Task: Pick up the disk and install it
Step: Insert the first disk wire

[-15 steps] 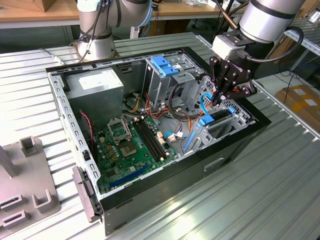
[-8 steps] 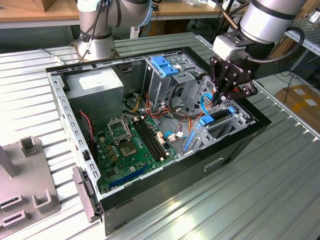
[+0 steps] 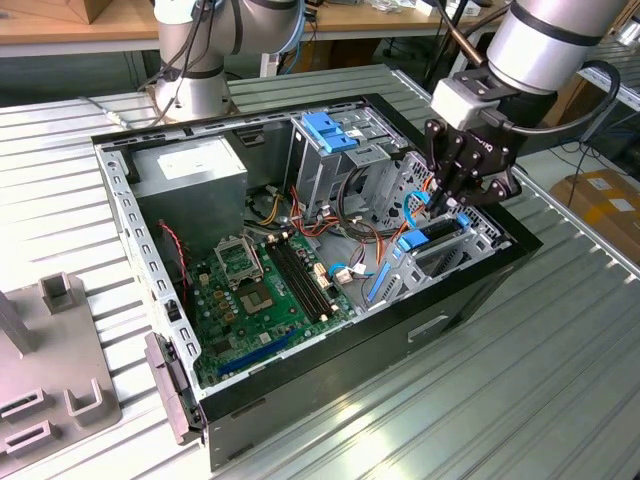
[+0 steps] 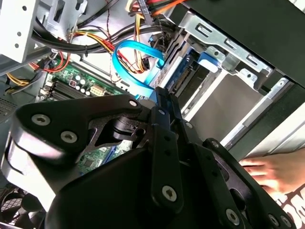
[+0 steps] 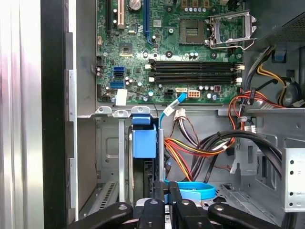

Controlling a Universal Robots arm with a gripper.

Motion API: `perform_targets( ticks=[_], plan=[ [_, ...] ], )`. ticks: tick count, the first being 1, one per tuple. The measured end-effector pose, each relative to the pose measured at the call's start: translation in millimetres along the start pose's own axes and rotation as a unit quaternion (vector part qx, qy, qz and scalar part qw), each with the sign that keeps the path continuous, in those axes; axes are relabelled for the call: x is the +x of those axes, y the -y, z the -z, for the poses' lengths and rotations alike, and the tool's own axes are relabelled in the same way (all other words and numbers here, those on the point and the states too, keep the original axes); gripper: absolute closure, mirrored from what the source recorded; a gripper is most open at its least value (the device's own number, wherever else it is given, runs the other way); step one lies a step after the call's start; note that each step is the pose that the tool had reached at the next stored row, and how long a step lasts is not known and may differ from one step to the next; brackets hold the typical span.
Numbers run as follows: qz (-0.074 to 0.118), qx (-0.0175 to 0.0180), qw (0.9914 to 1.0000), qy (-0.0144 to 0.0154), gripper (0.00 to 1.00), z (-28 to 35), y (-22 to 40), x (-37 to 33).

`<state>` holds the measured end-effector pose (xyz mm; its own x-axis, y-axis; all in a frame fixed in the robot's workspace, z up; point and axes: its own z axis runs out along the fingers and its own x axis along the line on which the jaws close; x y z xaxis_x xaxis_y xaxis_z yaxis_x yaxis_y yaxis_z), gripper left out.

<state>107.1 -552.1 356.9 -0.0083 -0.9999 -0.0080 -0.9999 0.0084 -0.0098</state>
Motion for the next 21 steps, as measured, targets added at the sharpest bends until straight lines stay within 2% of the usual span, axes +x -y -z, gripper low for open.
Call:
perform_targets(
  ticks=[4, 14, 18, 21],
  plan=[
    [0.000, 0.0029, 1.00000, 0.0000, 0.84, 0.1, 0.0, 3.8],
    [0.001, 0.0036, 0.99999, 0.0001, 0.84, 0.1, -0.5, 7.0],
    [0.001, 0.0041, 0.99999, 0.0033, 0.84, 0.0, -0.5, 8.6],
    [0.004, 0.0049, 0.99996, 0.0066, 0.84, 0.0, -1.8, 12.6]
  ],
)
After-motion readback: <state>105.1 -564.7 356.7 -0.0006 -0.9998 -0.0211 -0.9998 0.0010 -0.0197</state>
